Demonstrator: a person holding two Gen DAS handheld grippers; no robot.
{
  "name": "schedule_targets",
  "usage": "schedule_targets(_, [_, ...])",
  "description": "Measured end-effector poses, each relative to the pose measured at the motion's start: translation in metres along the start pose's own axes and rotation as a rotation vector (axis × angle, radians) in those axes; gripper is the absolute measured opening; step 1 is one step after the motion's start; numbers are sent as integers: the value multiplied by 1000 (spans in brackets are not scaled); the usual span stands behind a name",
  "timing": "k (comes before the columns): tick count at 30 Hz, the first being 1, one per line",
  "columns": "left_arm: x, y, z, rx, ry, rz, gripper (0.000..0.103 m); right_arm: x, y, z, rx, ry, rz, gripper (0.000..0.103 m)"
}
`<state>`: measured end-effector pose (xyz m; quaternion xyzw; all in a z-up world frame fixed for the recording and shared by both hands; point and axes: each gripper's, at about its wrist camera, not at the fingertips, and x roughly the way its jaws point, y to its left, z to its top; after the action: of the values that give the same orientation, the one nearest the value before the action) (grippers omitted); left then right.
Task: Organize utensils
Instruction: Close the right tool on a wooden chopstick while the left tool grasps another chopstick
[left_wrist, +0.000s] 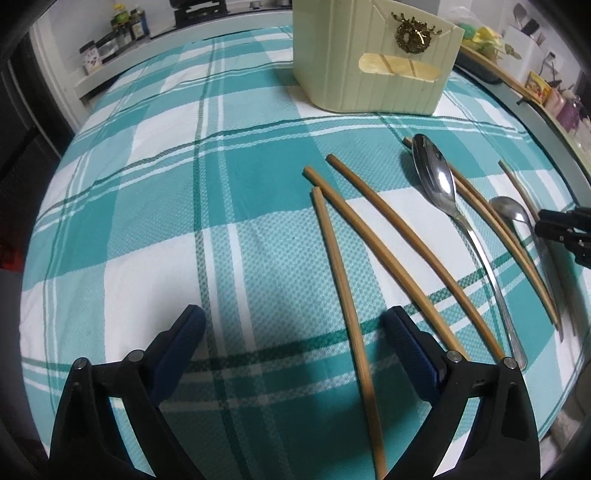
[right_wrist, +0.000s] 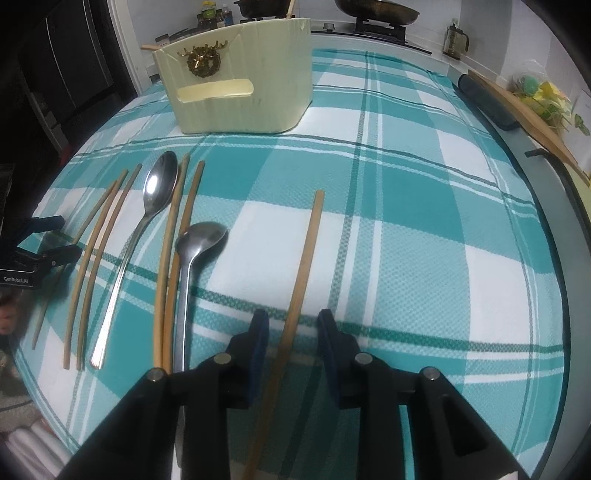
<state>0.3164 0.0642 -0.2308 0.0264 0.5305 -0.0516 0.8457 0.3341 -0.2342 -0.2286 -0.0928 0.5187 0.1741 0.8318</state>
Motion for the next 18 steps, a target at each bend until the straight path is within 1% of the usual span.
schedule_targets(3, [5,0,15,3,9,-12,89,10,-3,20,-12,22,12,28])
schedule_targets(7, [12,0,31,6,17,-4,84,22,-8,44,-1,43,29,28])
schedule_targets(9, [12,-3,36,12,21,-9,74,28,-10,55,10,56,35,28])
schedule_targets(10, [12,-4,38,17,24,-10,71,30,-10,60,13,60,34,28])
schedule_targets(11, [12,-7,39,22,25,-11,66,32,-10,63,16,64,31,26])
schedule_targets(13, [11,-10,39,28,25,-4,61,35,-10,69,21,71,16,24])
schedule_targets(14, [10,-12,37,30,21,-5,57,36,-9,71,24,73,11,23])
schedule_targets(16, [9,-14,35,29,11,-5,52,37,-9,72,26,72,-4,19])
schedule_targets(18, [8,-14,34,24,1,-8,48,37,-12,72,37,64,-14,11])
